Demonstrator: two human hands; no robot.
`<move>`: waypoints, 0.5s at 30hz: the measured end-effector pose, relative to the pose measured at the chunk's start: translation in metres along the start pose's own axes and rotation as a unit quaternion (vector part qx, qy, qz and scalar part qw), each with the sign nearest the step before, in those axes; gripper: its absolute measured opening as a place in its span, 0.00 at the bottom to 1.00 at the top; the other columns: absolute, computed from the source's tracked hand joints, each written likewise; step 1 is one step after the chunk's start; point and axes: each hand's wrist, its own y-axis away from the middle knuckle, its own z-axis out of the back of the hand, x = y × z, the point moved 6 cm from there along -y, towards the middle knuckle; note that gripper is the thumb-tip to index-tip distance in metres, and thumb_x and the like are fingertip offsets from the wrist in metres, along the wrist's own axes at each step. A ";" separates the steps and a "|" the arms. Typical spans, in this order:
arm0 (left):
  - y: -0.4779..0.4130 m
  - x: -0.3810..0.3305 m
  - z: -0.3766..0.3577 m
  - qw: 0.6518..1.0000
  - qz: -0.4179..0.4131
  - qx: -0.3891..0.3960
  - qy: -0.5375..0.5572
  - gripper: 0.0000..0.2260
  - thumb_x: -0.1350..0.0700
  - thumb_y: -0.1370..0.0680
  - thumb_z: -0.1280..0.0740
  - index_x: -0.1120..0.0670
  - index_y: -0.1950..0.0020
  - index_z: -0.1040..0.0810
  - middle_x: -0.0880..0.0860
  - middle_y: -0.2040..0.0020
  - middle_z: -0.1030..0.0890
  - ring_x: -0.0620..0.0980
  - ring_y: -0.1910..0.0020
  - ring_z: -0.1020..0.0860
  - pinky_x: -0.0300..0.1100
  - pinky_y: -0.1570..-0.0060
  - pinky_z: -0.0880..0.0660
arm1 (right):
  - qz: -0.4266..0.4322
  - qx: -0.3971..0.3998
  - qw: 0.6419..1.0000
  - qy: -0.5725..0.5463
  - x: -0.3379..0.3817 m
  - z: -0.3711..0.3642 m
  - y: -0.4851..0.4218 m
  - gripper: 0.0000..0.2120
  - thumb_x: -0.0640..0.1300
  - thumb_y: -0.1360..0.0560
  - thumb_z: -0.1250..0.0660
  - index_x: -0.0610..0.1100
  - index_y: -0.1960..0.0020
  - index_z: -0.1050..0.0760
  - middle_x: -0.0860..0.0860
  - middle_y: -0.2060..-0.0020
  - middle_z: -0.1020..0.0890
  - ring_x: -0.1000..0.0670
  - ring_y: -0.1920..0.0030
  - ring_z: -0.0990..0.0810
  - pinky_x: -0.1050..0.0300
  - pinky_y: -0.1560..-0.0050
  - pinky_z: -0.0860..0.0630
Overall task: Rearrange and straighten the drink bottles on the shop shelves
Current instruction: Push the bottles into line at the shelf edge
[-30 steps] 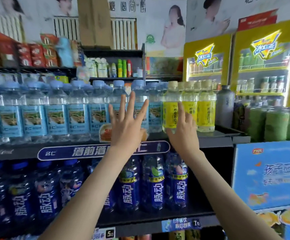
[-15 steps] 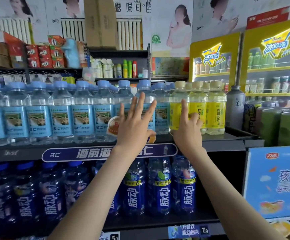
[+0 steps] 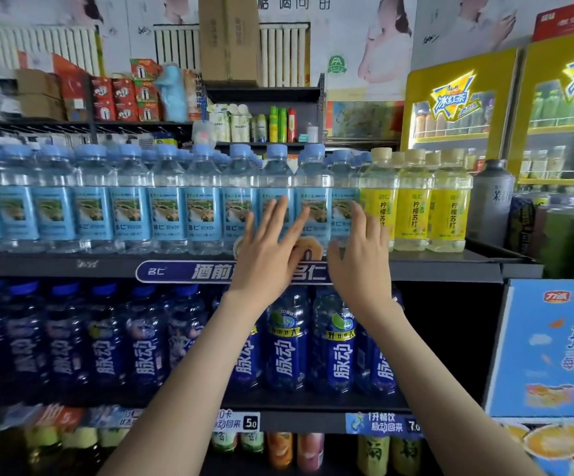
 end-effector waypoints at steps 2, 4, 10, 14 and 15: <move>0.011 0.003 0.008 1.000 0.008 -0.010 0.009 0.30 0.54 0.21 0.39 0.50 0.23 0.49 0.58 0.23 0.52 0.56 0.24 0.55 0.55 0.28 0.58 | 0.031 0.002 0.999 -0.042 0.020 -0.006 0.014 0.26 0.40 0.24 0.34 0.38 0.29 0.37 0.42 0.38 0.28 0.42 0.38 0.31 0.49 0.38 0.34; 0.028 0.009 0.016 1.000 0.020 -0.016 0.013 0.29 0.56 0.22 0.36 0.53 0.23 0.43 0.60 0.23 0.47 0.58 0.24 0.49 0.55 0.27 0.56 | 0.061 0.005 0.995 -0.080 0.038 -0.012 0.033 0.24 0.38 0.26 0.34 0.36 0.31 0.34 0.40 0.41 0.26 0.42 0.40 0.32 0.49 0.39 0.34; 0.121 0.039 0.029 0.998 0.065 -0.005 -0.001 0.25 0.61 0.25 0.34 0.59 0.28 0.33 0.61 0.31 0.30 0.60 0.31 0.33 0.56 0.29 0.43 | 0.106 0.038 0.984 -0.136 0.090 -0.054 0.111 0.21 0.37 0.26 0.36 0.33 0.35 0.32 0.38 0.41 0.25 0.41 0.40 0.31 0.47 0.38 0.31; 0.203 0.091 0.038 0.989 0.139 0.051 -0.022 0.26 0.61 0.27 0.29 0.60 0.31 0.30 0.61 0.33 0.28 0.61 0.36 0.28 0.55 0.35 0.33 | 0.119 0.117 0.972 -0.162 0.137 -0.101 0.169 0.21 0.38 0.28 0.37 0.34 0.36 0.31 0.39 0.44 0.25 0.41 0.44 0.29 0.46 0.42 0.29; 0.225 0.108 0.045 0.985 0.159 0.067 -0.027 0.25 0.60 0.26 0.31 0.59 0.30 0.31 0.60 0.32 0.29 0.61 0.36 0.29 0.53 0.36 0.32 | 0.122 0.138 0.970 -0.162 0.151 -0.115 0.183 0.22 0.37 0.28 0.35 0.34 0.36 0.31 0.39 0.45 0.25 0.40 0.44 0.28 0.45 0.43 0.28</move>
